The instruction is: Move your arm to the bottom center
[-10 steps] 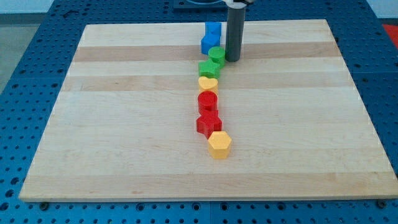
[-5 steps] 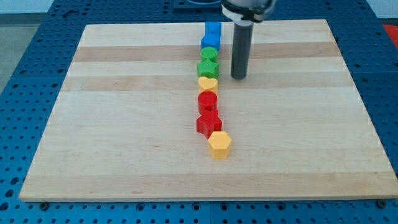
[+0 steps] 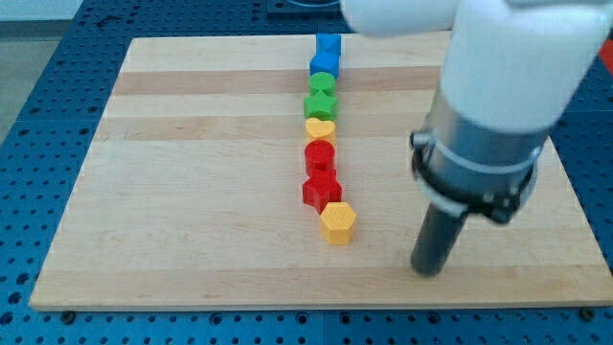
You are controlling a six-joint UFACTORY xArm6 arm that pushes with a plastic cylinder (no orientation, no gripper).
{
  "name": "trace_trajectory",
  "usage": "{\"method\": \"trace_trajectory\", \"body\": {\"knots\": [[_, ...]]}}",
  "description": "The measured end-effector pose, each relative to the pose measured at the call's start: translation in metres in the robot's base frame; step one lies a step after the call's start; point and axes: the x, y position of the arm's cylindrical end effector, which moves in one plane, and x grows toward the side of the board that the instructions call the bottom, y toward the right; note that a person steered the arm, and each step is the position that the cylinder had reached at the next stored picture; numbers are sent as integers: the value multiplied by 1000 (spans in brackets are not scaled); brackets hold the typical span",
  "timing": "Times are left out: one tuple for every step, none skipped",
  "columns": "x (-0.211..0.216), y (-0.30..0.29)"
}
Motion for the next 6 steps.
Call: {"method": "trace_trajectory", "body": {"knots": [[16, -38], [16, -44], [16, -55], [14, -74], [5, -91], [5, -116]]}}
